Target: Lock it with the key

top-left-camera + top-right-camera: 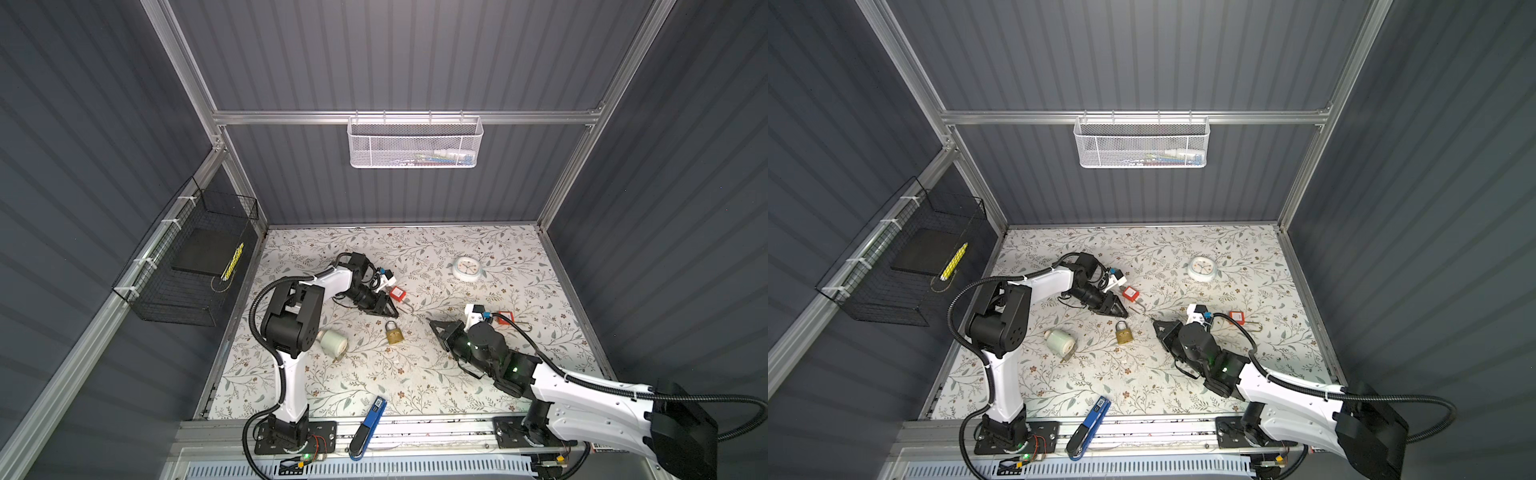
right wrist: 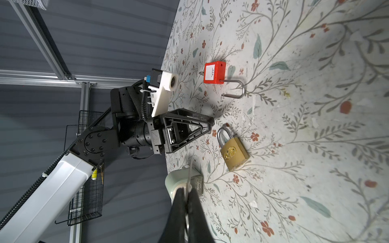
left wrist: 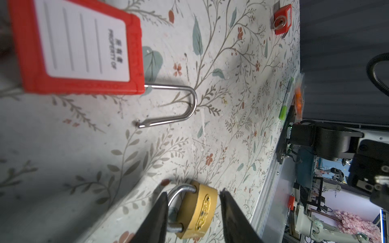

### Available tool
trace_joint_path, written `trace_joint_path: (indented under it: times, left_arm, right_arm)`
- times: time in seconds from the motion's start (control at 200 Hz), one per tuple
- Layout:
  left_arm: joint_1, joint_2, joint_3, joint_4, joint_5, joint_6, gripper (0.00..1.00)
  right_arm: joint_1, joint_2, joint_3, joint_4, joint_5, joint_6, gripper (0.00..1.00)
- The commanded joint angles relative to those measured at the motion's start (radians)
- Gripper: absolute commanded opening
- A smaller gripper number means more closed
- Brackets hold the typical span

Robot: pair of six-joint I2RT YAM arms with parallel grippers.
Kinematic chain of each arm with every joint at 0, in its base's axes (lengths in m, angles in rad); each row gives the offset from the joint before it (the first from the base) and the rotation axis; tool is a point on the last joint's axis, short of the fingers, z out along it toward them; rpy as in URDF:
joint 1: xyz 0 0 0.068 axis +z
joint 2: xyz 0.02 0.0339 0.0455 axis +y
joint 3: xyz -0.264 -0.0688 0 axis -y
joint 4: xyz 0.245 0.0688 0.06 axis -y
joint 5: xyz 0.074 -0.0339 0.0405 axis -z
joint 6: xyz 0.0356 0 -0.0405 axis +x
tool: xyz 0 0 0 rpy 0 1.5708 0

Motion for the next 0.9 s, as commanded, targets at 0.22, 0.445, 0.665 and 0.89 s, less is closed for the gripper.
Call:
trace_joint_path:
  times: [0.22,0.445,0.665,0.89]
  left_arm:
    - [-0.006,-0.138,-0.077,0.063,-0.146,-0.148,0.51]
    - [-0.008,-0.244,-0.228,0.133,-0.186,-0.272,0.62]
    - [-0.015,-0.282,-0.306,0.180,-0.166,-0.330,0.67]
    - [-0.026,-0.267,-0.327,0.223,-0.125,-0.355,0.68]
  right_arm:
    - [0.022,0.047,-0.003,0.034,0.077,0.072,0.00]
    - [0.022,0.047,-0.005,0.041,0.080,0.061,0.00]
    - [0.021,0.046,-0.031,0.079,0.088,0.068,0.00]
    - [0.022,0.032,-0.030,0.074,0.086,0.053,0.00]
